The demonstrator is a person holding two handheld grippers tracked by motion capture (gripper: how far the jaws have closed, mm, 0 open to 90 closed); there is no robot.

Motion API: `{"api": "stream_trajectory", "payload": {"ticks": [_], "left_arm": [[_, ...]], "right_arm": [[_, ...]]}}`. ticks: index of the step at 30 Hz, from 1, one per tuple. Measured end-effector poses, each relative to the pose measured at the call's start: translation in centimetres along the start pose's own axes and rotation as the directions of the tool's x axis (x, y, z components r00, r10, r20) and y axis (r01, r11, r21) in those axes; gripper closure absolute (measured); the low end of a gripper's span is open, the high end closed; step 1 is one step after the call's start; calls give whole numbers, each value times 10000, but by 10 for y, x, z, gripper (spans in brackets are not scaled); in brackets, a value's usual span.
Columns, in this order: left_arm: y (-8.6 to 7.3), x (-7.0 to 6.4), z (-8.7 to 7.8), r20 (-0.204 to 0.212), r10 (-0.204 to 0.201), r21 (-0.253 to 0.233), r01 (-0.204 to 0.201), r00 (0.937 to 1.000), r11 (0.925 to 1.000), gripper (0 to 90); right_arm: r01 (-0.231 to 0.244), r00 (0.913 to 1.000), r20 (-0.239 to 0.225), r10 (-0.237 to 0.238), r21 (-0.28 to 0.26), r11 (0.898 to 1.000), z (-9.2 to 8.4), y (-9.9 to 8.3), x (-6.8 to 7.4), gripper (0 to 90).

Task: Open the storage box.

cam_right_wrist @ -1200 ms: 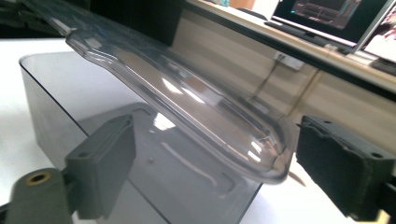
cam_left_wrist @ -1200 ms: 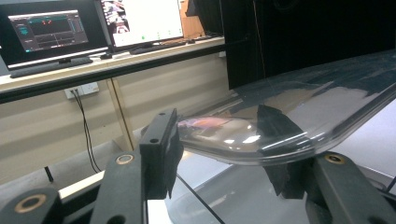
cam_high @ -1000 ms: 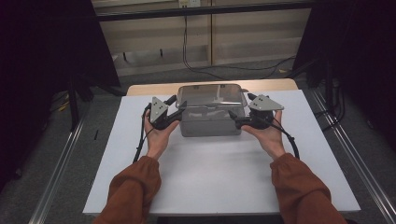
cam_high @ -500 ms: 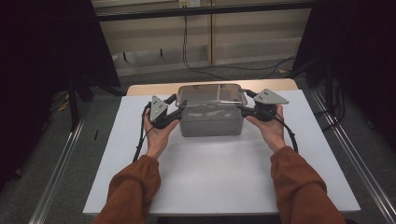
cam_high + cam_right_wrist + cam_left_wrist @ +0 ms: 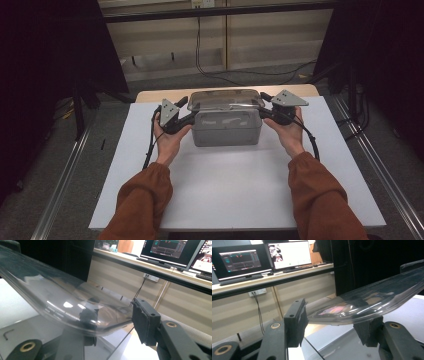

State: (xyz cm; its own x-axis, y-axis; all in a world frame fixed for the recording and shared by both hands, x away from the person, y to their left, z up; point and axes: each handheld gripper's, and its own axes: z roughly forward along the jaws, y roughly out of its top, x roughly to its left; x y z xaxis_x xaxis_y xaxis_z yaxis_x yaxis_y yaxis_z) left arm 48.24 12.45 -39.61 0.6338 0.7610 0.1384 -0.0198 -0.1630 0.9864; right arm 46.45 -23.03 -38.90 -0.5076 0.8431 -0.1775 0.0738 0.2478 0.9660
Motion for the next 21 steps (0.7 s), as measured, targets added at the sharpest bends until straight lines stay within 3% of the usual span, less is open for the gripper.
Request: {"api": "stream_trajectory", "payload": {"ticks": [18, 21], "left_arm": [[8, 13, 18, -139, -182, -48, 181, 9997, 9998, 458], [9, 15, 19, -35, -31, -102, 30, 10000, 9999, 488]], "right_arm": [[-207, 9998, -85, 206, -211, 9996, 4, 11, -8, 595], [-237, 9997, -71, 235, -278, 9993, 5, 13, -9, 603]]}}
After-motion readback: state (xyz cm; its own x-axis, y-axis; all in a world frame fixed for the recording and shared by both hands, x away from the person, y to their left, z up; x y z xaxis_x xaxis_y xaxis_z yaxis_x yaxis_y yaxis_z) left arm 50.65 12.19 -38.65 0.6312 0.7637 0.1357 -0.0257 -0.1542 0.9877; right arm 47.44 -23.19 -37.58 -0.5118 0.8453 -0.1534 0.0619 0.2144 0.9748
